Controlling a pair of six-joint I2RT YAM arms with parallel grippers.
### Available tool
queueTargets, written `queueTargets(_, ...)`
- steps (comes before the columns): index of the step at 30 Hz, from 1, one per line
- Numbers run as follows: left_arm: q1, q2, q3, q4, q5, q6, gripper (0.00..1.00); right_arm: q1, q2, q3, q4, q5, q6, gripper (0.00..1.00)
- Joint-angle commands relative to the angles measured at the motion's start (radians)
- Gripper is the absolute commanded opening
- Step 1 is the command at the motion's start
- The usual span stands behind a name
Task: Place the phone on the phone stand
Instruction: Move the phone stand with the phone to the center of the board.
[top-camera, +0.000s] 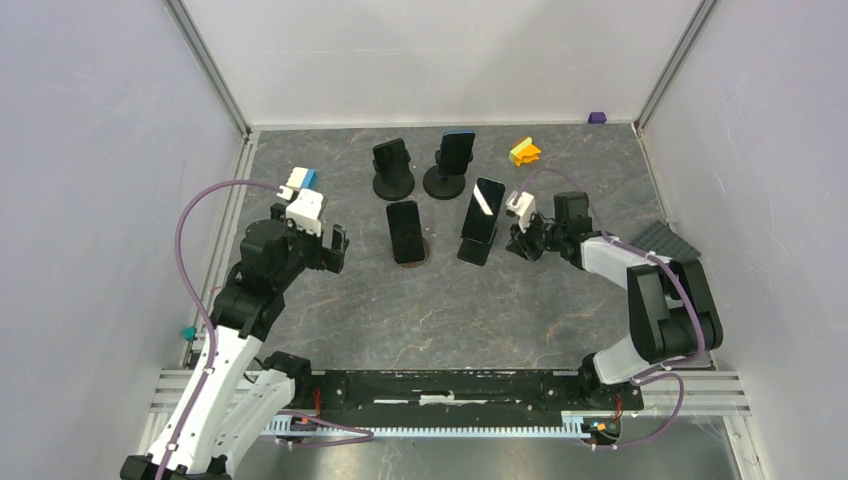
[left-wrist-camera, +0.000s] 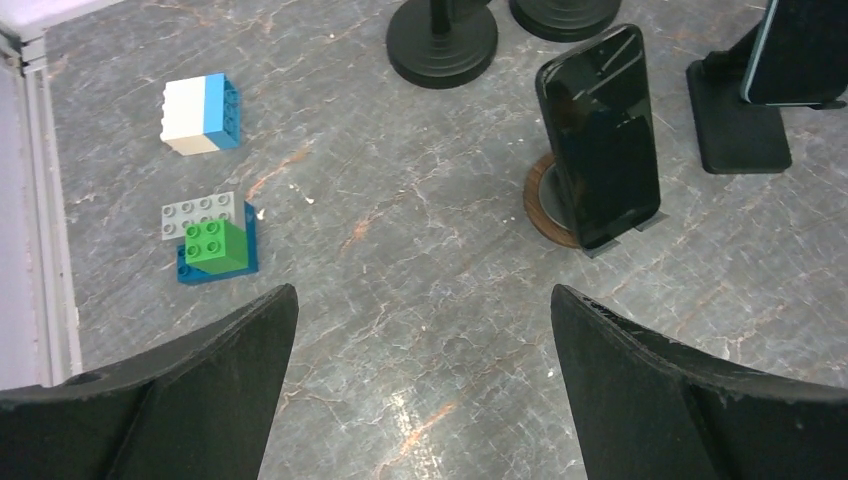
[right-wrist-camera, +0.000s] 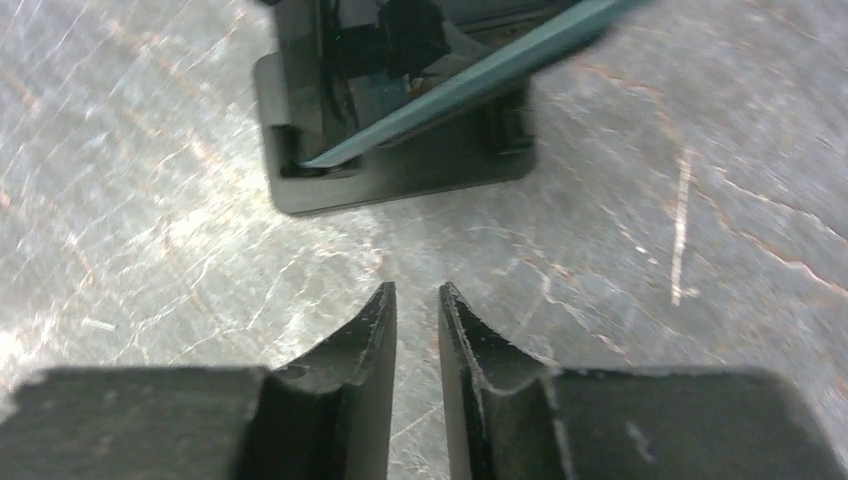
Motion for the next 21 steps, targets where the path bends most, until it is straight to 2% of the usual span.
queueTargets(1, 0.000, -0.001, 0.047, 0.032, 0.079, -0.039, 1.00, -0.046, -0.008, 0.021, 0.131, 0.086, 0.227, 0.25)
queueTargets(8, 0.000, -0.005, 0.051, 0.031, 0.083, -0.049, 1.00, -0.053, 0.161, 0.127, 0.161, 0.144, 0.437, 0.18)
queueTargets(15, 0.000, -0.002, 0.047, 0.034, 0.084, -0.048, 1.00, -0.040, 0.238, 0.175, 0.199, 0.172, 0.505, 0.13)
queueTargets(21, 0.000, -0.001, 0.040, 0.043, 0.081, -0.046, 1.00, -0.018, 0.307, 0.204, 0.201, 0.122, 0.575, 0.07)
